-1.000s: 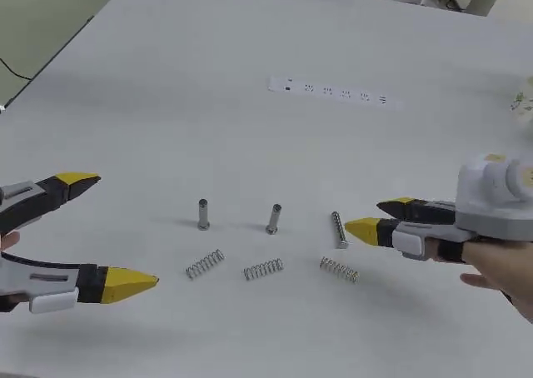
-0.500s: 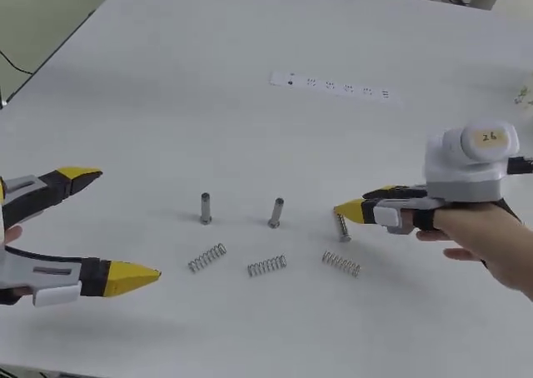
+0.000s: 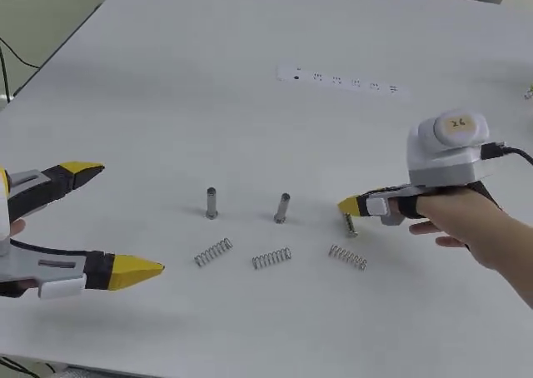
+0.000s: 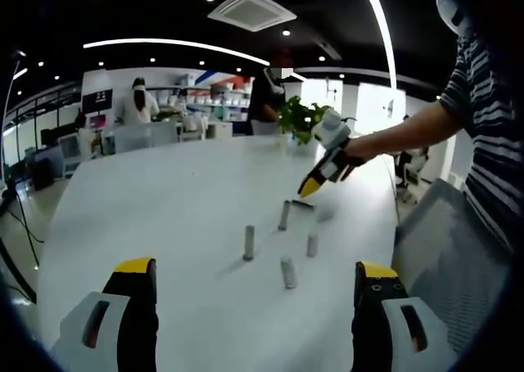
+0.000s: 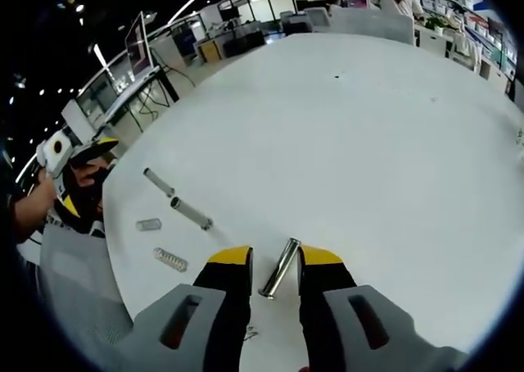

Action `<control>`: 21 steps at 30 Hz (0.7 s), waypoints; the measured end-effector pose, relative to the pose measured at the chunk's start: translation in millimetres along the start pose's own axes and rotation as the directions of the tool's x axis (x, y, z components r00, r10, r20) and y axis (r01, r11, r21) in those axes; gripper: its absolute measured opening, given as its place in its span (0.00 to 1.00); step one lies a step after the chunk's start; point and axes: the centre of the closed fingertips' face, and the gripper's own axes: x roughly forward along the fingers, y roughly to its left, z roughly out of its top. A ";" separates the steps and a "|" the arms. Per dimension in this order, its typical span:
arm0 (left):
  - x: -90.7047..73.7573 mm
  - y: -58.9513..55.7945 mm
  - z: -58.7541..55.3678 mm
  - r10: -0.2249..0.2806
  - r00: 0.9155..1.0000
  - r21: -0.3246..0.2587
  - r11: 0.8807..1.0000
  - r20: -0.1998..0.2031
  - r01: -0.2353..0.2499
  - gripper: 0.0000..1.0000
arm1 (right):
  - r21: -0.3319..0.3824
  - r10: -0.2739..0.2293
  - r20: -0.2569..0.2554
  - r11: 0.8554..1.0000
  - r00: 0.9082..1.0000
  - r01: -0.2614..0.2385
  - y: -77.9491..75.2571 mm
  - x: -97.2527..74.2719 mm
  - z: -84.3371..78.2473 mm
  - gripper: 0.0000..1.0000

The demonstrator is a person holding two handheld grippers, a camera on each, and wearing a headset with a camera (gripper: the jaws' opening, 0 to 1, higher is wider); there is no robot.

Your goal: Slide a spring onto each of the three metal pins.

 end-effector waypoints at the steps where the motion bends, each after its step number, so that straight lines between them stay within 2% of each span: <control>1: 0.1 0.4 -0.5 0.005 1.000 0.003 1.000 0.000 -0.005 0.98 | 0.011 0.004 -0.001 1.000 1.000 -0.004 -0.1 1.1 -0.3 0.20; 10: -1.0 0.4 -2.8 0.006 1.000 0.006 1.000 -0.009 -0.005 0.98 | 0.044 -0.027 -0.041 0.999 0.999 0.029 -6.2 12.1 -10.8 0.17; 17: -2.2 1.7 -4.4 0.006 1.000 0.004 1.000 -0.013 -0.006 0.98 | 0.052 -0.058 -0.037 0.997 0.998 0.060 -10.8 15.2 -8.5 0.14; 21: -2.2 1.0 -5.0 0.003 1.000 0.003 1.000 -0.015 -0.003 0.98 | 0.039 -0.068 -0.054 0.997 0.996 0.071 -10.3 18.1 -10.0 0.12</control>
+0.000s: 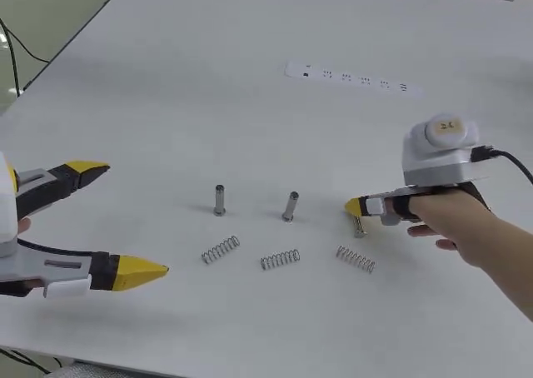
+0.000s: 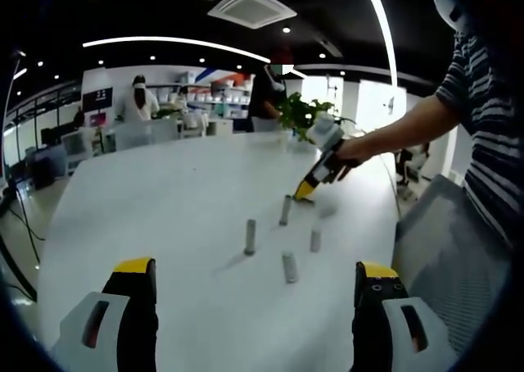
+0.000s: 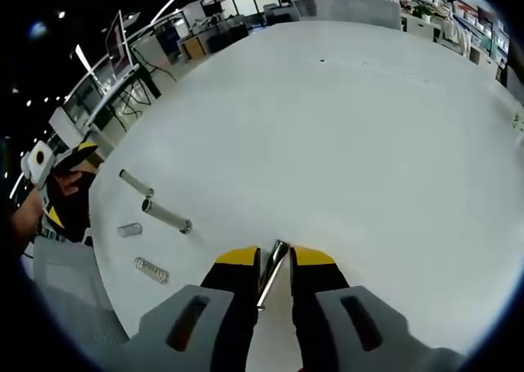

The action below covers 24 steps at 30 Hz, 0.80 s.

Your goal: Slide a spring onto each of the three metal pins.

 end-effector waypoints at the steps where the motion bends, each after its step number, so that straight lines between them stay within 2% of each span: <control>1: 0.5 -0.5 -0.4 -0.002 1.000 -0.002 1.000 0.000 0.002 0.98 | -0.003 -0.004 -0.008 1.000 1.000 0.004 -0.5 0.9 -1.1 0.11; 13: 4.8 -2.3 0.4 -0.009 1.000 -0.013 1.000 0.009 0.009 0.98 | -0.036 -0.051 -0.031 0.998 0.998 0.050 -2.6 3.8 -0.9 0.06; 21: 2.6 -1.0 0.4 -0.007 1.000 -0.014 1.000 0.006 0.007 0.98 | -0.050 -0.049 -0.021 0.998 0.999 0.048 -0.6 0.7 -5.0 0.05; 24: 2.1 -0.3 0.2 -0.004 1.000 -0.015 1.000 0.007 0.004 0.98 | -0.046 -0.046 -0.001 0.998 0.999 0.046 -0.5 -3.8 -5.1 0.05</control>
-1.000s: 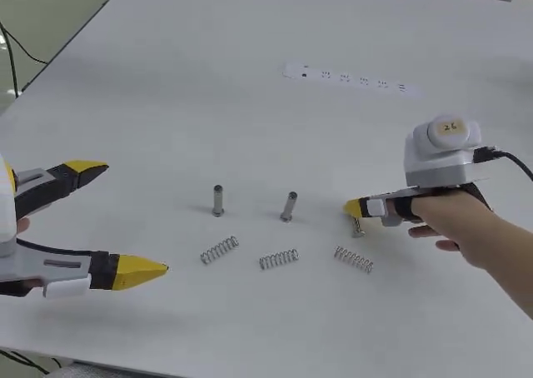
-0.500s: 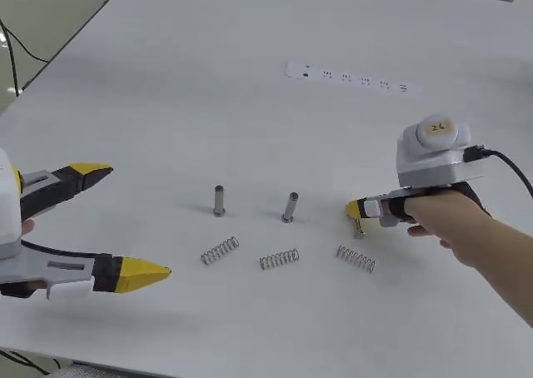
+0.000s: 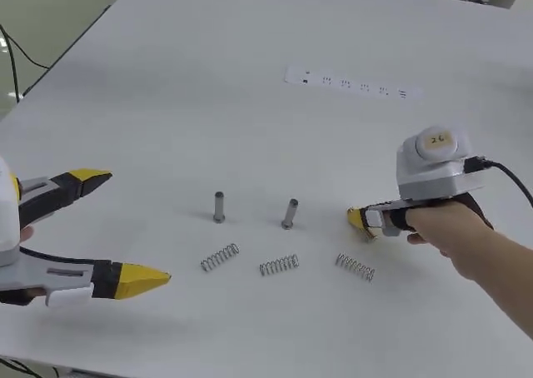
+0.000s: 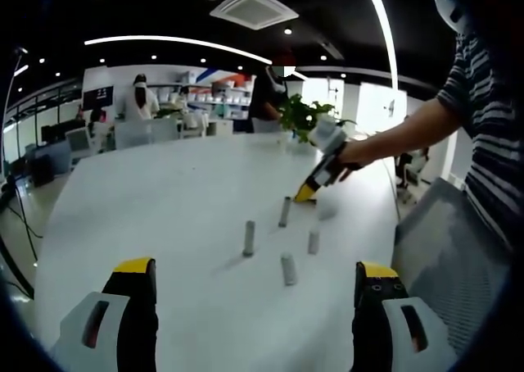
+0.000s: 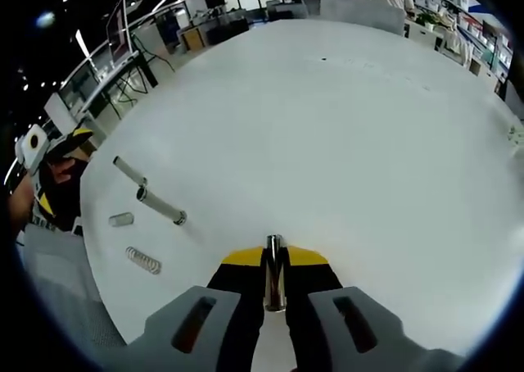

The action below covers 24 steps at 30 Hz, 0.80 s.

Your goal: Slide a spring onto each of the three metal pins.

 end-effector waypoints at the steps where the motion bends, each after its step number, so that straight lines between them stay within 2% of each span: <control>1: -0.1 0.1 -0.1 0.001 1.000 0.000 1.000 0.000 -0.001 0.98 | 0.007 0.002 0.007 1.000 1.000 -0.002 -0.3 -1.3 1.1 0.05; 8: 1.0 -0.5 0.7 0.000 1.000 0.001 1.000 0.000 0.000 0.98 | -0.008 0.018 0.071 1.000 0.997 -0.017 5.4 -12.3 8.2 0.05; 13: 1.6 -1.8 0.6 -0.004 1.000 0.009 1.000 -0.004 0.004 0.98 | -0.037 0.015 0.095 0.999 0.995 -0.011 5.0 -15.8 8.0 0.05; 18: 0.6 -2.7 -0.4 -0.006 1.000 0.010 1.000 -0.008 0.006 0.98 | -0.074 0.020 0.142 0.997 0.990 -0.009 7.4 -22.2 11.6 0.05; 24: 0.7 -2.6 0.3 -0.007 1.000 0.012 1.000 -0.008 0.007 0.98 | -0.085 0.024 0.170 0.996 0.985 -0.009 7.3 -27.0 11.3 0.05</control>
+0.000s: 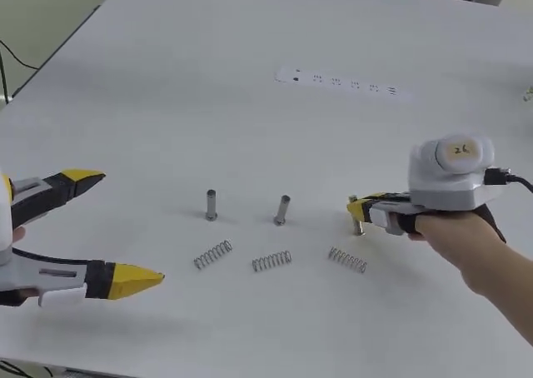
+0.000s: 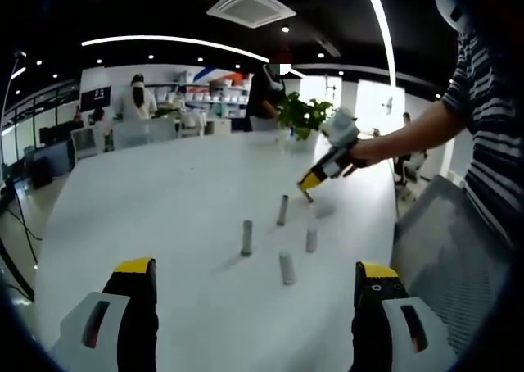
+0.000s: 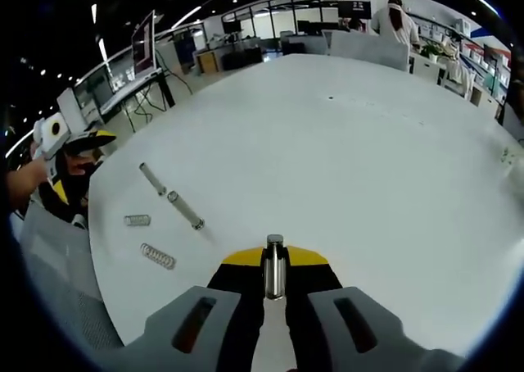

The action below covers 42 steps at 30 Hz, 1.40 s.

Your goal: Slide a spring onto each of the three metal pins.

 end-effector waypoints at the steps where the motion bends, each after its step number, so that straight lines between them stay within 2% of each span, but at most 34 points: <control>1: 0.1 0.2 0.4 0.001 1.000 0.000 1.000 0.002 -0.001 0.98 | 0.003 -0.004 0.002 1.000 1.000 0.004 -0.8 -1.0 -0.1 0.05; 9: 2.8 -1.3 0.9 -0.007 1.000 0.003 1.000 0.000 0.007 0.98 | -0.005 -0.006 0.024 1.000 1.000 0.006 -0.8 -1.0 3.4 0.05; 17: 0.3 2.0 0.5 0.006 1.000 -0.001 1.000 0.003 -0.006 0.97 | -0.026 -0.011 0.035 1.000 0.999 0.012 0.7 -3.9 3.9 0.05; 24: 1.2 0.2 -3.0 0.003 1.000 -0.004 1.000 -0.004 -0.003 0.97 | -0.088 -0.025 0.032 0.996 0.999 0.028 3.4 -8.0 0.5 0.05; 37: 4.8 0.7 1.6 0.000 1.000 -0.002 1.000 0.006 0.000 0.97 | -0.099 -0.029 0.026 0.995 0.999 0.032 3.3 -13.8 -4.6 0.06; 42: 4.9 0.7 2.6 -0.001 1.000 -0.003 1.000 0.011 0.001 0.97 | -0.090 -0.009 0.024 0.996 1.000 0.011 7.0 -13.5 -4.9 0.06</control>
